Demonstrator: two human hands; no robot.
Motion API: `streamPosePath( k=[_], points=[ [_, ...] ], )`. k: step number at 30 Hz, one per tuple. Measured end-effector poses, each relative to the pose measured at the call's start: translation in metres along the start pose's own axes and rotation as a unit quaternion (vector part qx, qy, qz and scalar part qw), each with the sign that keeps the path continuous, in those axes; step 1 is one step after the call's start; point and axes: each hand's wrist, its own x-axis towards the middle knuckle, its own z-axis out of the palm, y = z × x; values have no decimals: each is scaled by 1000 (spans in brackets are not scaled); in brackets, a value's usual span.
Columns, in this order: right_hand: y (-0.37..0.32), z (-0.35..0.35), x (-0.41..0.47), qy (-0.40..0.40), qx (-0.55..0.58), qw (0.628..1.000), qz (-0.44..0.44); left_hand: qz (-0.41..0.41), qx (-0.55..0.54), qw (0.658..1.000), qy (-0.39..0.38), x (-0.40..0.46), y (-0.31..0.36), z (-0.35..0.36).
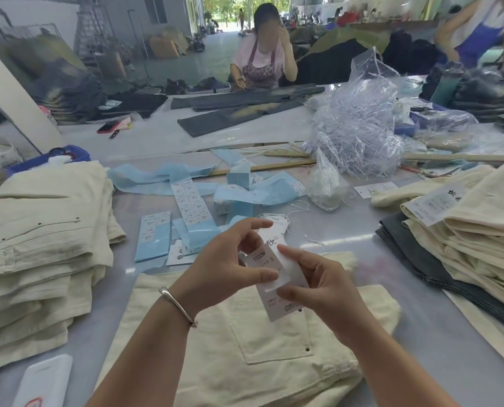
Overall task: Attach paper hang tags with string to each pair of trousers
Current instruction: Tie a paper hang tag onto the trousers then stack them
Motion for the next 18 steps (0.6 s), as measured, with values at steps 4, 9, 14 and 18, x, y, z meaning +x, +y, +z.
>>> streamPosePath(
  k=[4,9,14,18],
  points=[
    [1,5,1,-7,3,1000,-9,14,48,999,10,2,2,3],
    [0,7,-1,-5,8,1000,-20,37,93,995,29,1,2,5],
    [0,9,-4,3,16,999,-31,72,142,986,47,-1,1,12],
    [-1,11,-4,12,24,998,-49,101,188,975,62,-2,-2,15]
  ],
)
